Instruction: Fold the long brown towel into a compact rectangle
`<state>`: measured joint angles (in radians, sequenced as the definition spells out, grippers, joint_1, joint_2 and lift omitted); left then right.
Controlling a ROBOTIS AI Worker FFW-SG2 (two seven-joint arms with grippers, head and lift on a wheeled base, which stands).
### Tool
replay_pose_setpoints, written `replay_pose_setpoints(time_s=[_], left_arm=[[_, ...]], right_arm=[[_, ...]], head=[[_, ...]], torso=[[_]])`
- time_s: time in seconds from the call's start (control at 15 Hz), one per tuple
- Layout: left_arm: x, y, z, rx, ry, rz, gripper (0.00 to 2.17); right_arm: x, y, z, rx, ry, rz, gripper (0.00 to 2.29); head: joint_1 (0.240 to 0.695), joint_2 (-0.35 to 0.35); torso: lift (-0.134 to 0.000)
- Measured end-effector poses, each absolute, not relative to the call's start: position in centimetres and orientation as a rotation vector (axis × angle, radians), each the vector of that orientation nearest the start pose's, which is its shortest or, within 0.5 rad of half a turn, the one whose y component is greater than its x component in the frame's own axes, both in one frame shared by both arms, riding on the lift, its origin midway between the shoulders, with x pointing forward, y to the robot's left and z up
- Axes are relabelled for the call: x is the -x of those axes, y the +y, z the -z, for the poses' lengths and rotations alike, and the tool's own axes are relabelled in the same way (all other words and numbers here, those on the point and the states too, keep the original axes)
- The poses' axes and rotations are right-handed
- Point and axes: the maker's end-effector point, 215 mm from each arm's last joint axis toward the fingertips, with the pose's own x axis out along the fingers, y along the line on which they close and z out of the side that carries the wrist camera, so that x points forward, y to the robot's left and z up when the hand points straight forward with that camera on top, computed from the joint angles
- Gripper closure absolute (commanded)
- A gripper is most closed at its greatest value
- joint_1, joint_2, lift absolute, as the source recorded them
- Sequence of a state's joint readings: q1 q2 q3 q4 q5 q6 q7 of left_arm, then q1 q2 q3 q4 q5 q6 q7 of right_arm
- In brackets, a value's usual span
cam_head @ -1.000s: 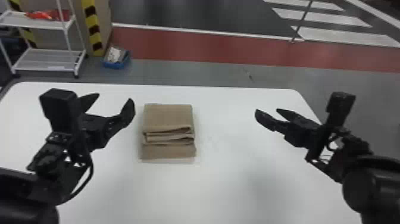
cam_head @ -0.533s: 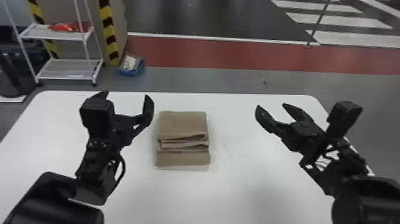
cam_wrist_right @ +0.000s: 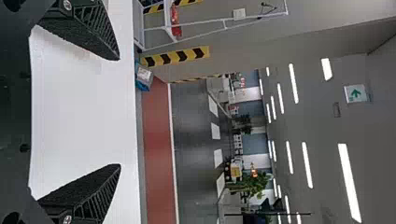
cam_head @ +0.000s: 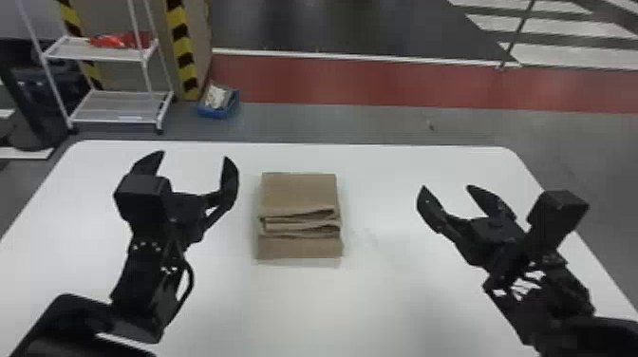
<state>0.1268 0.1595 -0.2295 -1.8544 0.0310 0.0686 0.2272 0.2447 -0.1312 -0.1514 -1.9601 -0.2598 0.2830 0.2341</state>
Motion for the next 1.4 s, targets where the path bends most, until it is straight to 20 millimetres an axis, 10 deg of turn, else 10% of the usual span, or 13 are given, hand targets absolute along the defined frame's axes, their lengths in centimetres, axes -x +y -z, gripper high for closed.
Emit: replay_pose_setpoints(time_s=[1.4], left_arm=[[-49.9, 18.5, 28.8, -0.040, -0.125, 0.033, 0.00]], right_arm=[[-46.0, -28.8, 30.0, -0.094, -0.027, -0.130, 0.07]], head=[[0.695, -0.120]], torso=[[-0.123]])
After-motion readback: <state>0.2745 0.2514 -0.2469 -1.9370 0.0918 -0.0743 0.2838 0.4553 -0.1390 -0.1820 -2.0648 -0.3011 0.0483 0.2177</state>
